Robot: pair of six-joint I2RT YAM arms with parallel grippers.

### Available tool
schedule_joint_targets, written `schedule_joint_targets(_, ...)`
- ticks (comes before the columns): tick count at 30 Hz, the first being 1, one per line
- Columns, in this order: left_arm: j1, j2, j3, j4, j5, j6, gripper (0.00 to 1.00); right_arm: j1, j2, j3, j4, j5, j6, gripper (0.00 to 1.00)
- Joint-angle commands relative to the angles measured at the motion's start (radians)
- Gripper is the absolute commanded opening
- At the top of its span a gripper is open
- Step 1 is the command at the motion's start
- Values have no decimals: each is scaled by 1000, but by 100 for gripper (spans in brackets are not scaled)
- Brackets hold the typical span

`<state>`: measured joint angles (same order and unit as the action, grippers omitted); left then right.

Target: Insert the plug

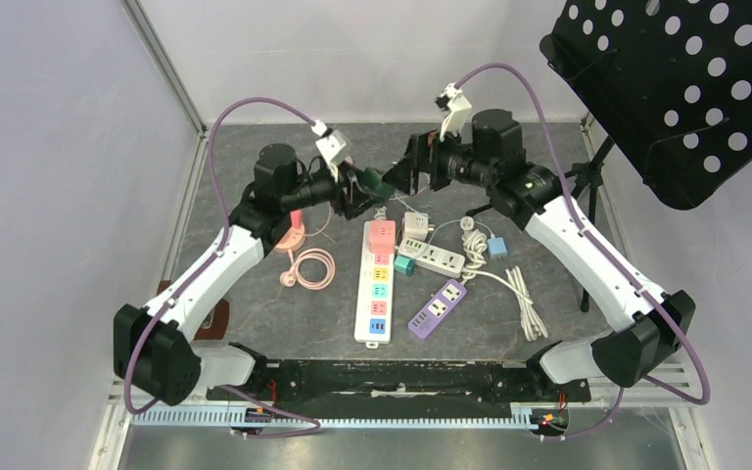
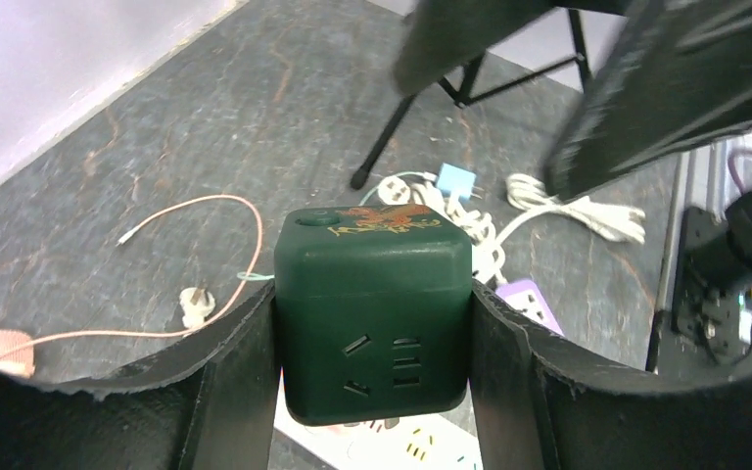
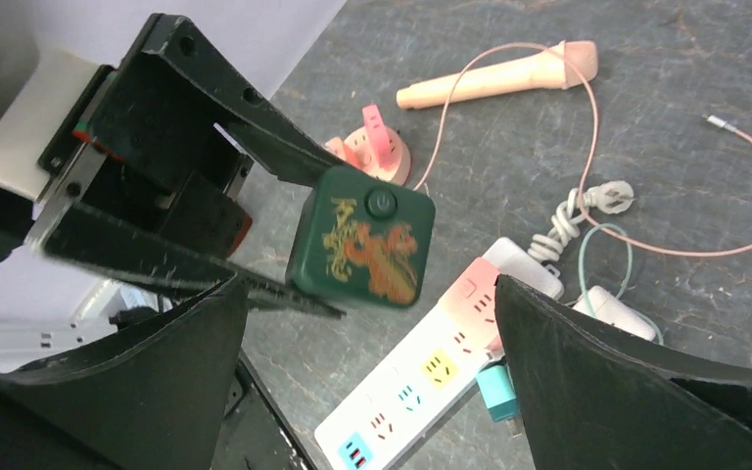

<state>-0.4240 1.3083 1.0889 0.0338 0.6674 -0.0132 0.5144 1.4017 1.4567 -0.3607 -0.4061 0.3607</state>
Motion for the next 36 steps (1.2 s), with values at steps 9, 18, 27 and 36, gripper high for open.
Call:
schedule_joint_targets(9, -57, -218, -147, 132, 115, 372, 2, 149, 43, 88, -125, 158, -34, 98)
schedule_joint_targets(18, -71, -230, -144, 116, 74, 391, 2, 181, 72, 30, -93, 97, 98, 86)
schedule_joint_targets(27, -77, -234, -149, 115, 52, 383, 12, 191, 95, 18, -83, 43, 148, 21)
schedule_joint_targets(36, -78, -302, -208, 161, -84, 213, 79, 120, -13, -9, -225, 246, 12, 0)
